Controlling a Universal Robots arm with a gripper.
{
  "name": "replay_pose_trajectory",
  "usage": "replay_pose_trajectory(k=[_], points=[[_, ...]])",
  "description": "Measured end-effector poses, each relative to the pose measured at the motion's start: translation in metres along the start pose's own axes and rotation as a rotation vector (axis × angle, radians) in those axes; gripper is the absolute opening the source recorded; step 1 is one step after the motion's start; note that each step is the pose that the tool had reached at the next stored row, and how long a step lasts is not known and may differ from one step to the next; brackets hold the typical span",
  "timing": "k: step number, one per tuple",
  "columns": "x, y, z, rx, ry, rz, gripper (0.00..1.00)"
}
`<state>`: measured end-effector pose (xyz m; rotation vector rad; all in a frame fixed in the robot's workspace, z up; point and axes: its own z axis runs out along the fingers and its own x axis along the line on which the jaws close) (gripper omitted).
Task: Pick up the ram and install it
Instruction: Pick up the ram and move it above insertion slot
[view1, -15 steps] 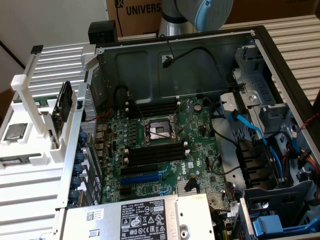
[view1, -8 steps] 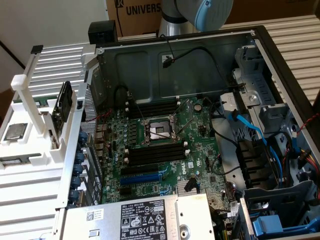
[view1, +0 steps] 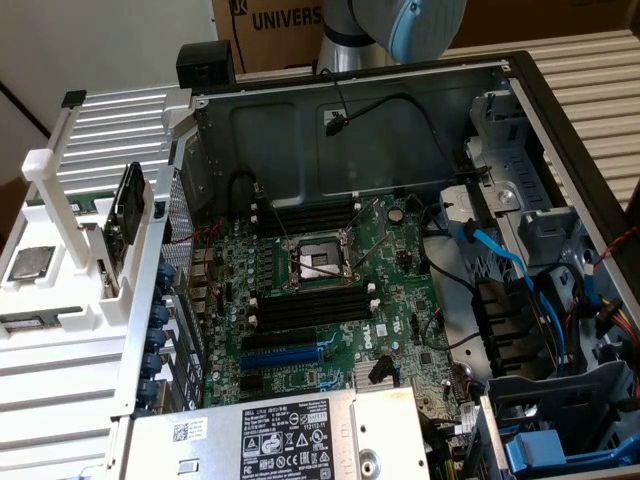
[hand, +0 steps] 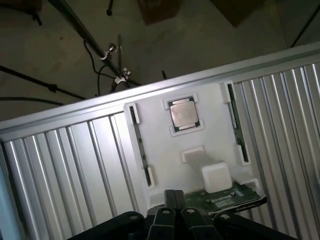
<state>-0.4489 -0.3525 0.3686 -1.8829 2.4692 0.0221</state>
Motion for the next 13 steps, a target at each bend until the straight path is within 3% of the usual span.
replay_pose_trajectory(k=[1,2,3,8,13], points=[[0.0,0.0008,0.0,0.0058,-0.0021,-0.002,0.1],[0.001,0.0025,0.0004,0.0182,-0.0073,-0.005,0.1],[0.003,0.0041,0.0012,0.0242,-0.0121,-0.009,0.1],[0.009,0.0068,0.0066,0.0288,-0.02,-0.023,0.1],[0.022,0.0051,0.0192,0.025,-0.0313,-0.057,0.1]])
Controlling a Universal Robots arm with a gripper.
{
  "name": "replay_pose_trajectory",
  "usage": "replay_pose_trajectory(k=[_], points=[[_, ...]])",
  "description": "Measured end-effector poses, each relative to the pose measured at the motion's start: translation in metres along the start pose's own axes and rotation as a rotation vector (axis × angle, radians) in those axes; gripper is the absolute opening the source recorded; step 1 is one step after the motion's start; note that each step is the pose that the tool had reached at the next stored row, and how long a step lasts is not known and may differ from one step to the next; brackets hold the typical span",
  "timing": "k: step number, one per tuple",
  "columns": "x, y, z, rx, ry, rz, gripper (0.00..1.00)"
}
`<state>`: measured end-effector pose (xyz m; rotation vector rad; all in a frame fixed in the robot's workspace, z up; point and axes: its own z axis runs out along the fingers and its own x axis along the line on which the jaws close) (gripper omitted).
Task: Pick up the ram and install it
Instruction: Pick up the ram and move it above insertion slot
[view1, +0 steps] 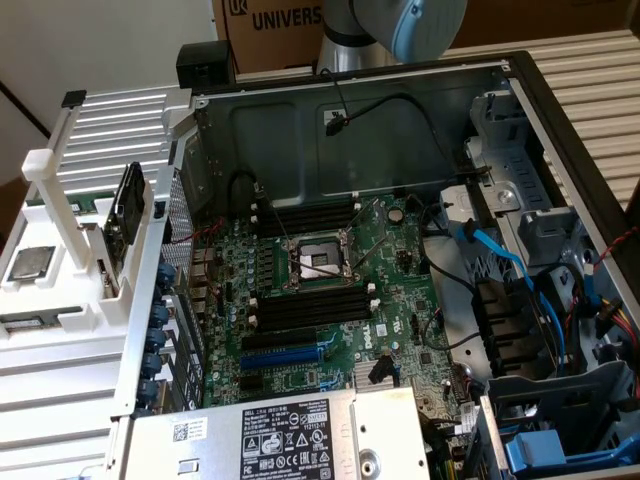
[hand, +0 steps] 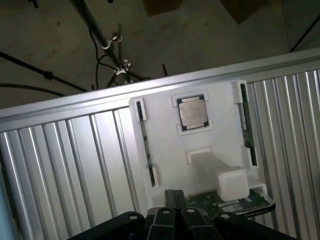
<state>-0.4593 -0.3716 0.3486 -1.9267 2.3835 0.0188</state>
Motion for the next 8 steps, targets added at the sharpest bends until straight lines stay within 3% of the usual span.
replay_pose_trajectory(k=[8], points=[[0.007,-0.0005,0.014,-0.0026,-0.0022,-0.031,0.1]])
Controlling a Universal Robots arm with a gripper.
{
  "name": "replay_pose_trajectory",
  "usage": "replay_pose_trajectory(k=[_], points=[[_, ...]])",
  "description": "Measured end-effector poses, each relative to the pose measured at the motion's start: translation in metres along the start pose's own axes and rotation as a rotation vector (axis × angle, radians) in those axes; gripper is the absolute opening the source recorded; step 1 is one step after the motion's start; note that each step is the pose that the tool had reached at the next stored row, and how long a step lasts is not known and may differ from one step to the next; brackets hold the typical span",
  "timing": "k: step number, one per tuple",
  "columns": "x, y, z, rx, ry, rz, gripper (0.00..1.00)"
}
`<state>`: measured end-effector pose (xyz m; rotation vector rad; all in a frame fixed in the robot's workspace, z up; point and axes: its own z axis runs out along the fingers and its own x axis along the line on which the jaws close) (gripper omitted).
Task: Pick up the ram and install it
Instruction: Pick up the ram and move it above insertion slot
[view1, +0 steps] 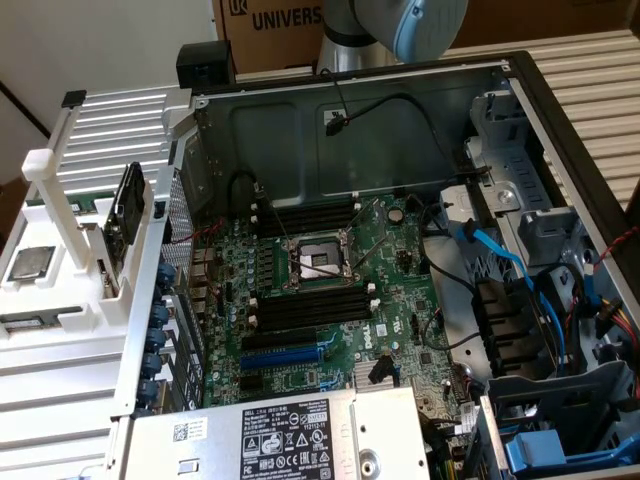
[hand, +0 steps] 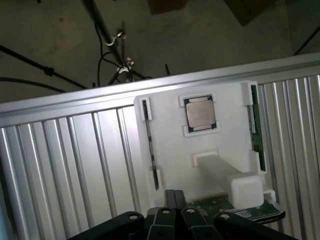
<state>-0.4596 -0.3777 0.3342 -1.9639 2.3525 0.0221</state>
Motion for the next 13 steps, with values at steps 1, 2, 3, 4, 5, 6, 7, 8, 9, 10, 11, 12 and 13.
replay_pose_trajectory(k=[1,2,3,4,5,6,7,8,9,10,11,12,13], points=[[0.001,0.0,0.002,-0.0003,-0.0003,-0.005,0.1],[0.001,0.0001,0.0037,-0.0006,-0.0003,-0.009,0.1],[0.001,0.0002,0.0055,-0.0008,-0.0005,-0.012,0.1],[0.002,0.0002,0.0092,-0.0014,-0.0008,-0.02,0.1],[0.003,0.0004,0.0164,-0.0024,-0.0014,-0.035,0.1],[0.003,0.0004,0.0181,-0.0027,-0.0015,-0.039,0.1],[0.003,0.0005,0.0201,-0.0028,-0.0017,-0.042,0.1],[0.003,0.0006,0.0218,-0.0031,-0.0018,-0.045,0.1],[0.003,0.0007,0.0236,-0.0033,-0.0019,-0.048,0.1],[0.003,0.0007,0.0255,-0.0035,-0.002,-0.051,0.1],[0.004,0.001,0.0345,-0.0043,-0.0025,-0.063,0.1],[0.005,0.0012,0.04,-0.0047,-0.0027,-0.07,0.1],[0.005,0.0012,0.042,-0.0048,-0.0029,-0.072,0.1]])
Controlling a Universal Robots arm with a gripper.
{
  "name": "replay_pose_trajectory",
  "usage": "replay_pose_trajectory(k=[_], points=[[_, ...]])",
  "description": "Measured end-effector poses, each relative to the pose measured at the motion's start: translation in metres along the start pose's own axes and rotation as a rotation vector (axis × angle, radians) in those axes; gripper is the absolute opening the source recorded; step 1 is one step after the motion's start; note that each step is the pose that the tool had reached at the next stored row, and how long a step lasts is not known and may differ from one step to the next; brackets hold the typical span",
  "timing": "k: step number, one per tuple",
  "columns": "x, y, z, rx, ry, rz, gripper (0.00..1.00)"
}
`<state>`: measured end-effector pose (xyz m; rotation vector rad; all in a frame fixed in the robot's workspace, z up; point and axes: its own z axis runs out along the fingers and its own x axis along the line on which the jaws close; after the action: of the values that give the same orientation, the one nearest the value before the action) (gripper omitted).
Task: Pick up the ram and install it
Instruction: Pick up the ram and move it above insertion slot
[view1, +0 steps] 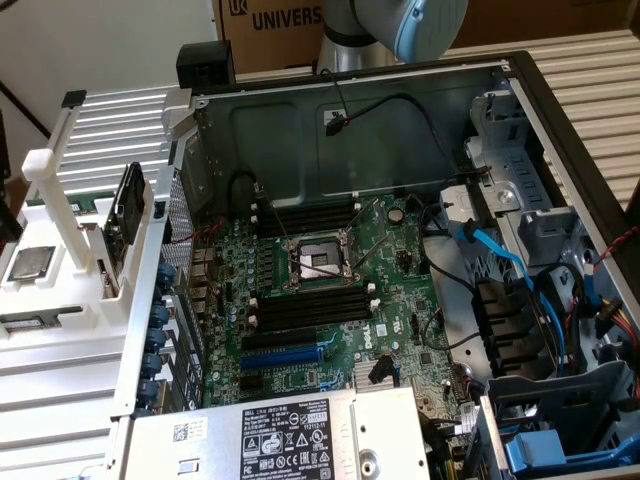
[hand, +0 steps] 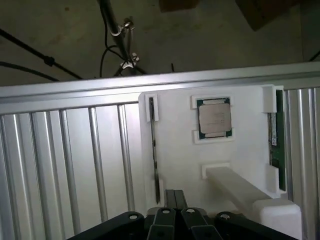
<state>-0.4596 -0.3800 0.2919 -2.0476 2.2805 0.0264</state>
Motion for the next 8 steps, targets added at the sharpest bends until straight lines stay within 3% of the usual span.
replay_pose_trajectory(k=[4,5,8], points=[[0.002,0.0004,0.0125,-0.0007,-0.0004,-0.011,0.1],[0.004,0.0008,0.0271,-0.0017,-0.0008,-0.023,0.1],[0.005,0.001,0.0324,-0.0019,-0.0009,-0.027,0.1]])
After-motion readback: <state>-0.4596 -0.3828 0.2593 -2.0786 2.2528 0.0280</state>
